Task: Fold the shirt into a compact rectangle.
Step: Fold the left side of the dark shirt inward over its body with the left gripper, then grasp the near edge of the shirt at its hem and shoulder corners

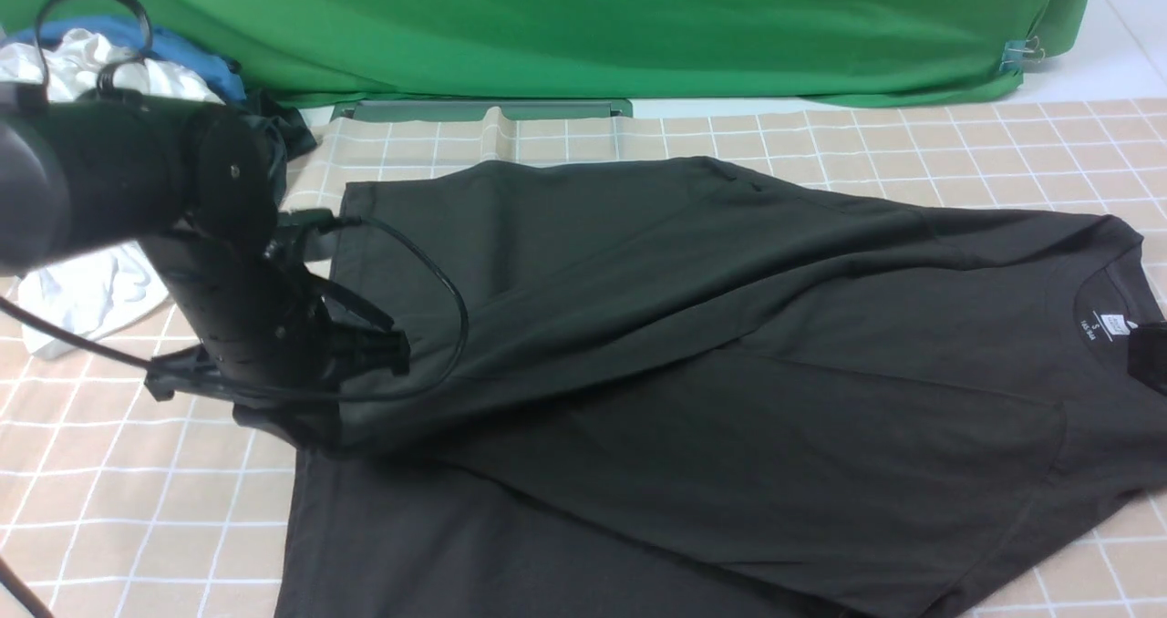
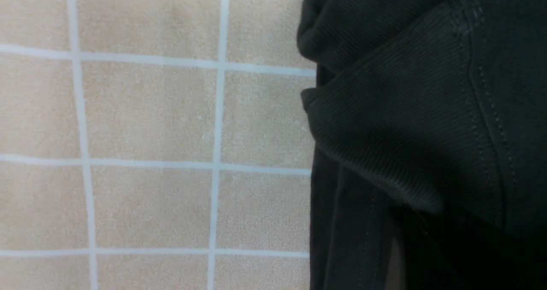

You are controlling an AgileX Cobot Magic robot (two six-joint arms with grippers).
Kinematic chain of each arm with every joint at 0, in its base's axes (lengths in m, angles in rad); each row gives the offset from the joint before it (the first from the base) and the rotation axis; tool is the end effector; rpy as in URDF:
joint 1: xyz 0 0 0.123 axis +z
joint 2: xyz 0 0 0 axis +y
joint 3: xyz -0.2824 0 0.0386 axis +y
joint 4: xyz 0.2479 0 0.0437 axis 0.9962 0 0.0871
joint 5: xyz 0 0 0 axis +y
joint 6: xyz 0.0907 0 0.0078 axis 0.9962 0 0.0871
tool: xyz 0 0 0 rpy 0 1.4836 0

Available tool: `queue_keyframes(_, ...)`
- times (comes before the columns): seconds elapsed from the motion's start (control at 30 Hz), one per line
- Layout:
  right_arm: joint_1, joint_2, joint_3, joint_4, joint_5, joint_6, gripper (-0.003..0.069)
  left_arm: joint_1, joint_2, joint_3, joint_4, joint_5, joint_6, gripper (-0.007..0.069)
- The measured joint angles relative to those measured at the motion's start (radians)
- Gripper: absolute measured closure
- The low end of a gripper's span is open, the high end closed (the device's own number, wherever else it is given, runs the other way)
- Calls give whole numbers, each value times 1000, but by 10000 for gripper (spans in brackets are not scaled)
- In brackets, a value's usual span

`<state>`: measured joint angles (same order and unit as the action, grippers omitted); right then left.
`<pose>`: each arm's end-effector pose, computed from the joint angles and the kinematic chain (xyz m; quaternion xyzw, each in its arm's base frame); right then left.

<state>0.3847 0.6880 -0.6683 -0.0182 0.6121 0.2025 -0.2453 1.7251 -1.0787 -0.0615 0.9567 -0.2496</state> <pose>0.1235 0.0490 0.3237 -0.0832 0.8672 0.1342 0.4722 0.3003 -0.0799 0.1909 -0.0192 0.9991 -0.0315 0.0203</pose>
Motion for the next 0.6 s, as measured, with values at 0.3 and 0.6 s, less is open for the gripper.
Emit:
queue_keyframes(0.3,0,0,0,0,21,0,547,-3,-10,-22,36,73,58,271)
queue_keyframes(0.6,0,17,0,0,66,0,552,-167,-201,171,12,118,22,364)
